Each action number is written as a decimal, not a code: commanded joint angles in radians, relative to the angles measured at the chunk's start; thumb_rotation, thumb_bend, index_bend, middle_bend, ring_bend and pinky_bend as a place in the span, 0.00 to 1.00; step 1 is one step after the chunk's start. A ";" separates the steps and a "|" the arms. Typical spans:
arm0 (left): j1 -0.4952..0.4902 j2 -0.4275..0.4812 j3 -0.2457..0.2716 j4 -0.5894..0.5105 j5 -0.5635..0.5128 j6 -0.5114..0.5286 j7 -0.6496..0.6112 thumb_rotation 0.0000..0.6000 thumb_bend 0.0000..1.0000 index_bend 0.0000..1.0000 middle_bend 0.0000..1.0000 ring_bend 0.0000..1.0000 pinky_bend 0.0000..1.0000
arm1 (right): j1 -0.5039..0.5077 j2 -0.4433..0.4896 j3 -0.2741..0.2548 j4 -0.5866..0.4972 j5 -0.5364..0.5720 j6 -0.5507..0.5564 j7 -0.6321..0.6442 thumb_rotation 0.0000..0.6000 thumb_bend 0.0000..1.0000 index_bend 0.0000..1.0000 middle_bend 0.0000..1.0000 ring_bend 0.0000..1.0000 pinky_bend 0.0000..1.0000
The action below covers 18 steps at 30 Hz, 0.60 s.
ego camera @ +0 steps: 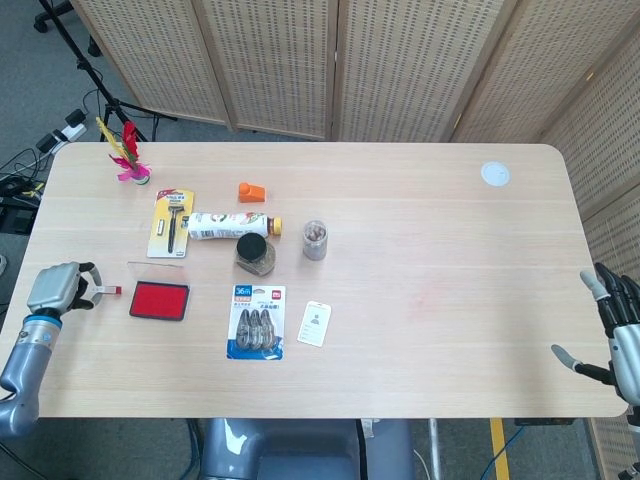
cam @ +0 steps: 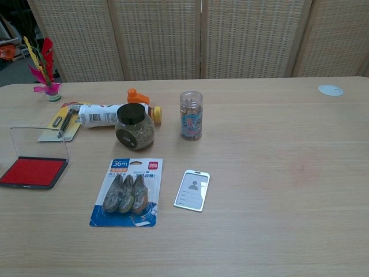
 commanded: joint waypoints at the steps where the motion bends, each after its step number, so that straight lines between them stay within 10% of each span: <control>1: 0.013 0.107 -0.003 -0.156 0.032 0.010 -0.046 1.00 0.40 0.61 1.00 0.98 0.94 | 0.000 0.001 0.001 0.000 0.001 0.000 0.002 1.00 0.00 0.00 0.00 0.00 0.00; 7: -0.017 0.253 0.000 -0.376 0.029 -0.017 0.039 1.00 0.41 0.61 1.00 0.98 0.94 | -0.001 0.003 0.001 0.001 0.000 0.002 0.009 1.00 0.00 0.00 0.00 0.00 0.00; 18: -0.117 0.217 0.027 -0.390 -0.211 -0.099 0.249 1.00 0.41 0.61 1.00 0.98 0.94 | 0.000 0.006 0.006 0.007 0.012 -0.003 0.028 1.00 0.00 0.00 0.00 0.00 0.00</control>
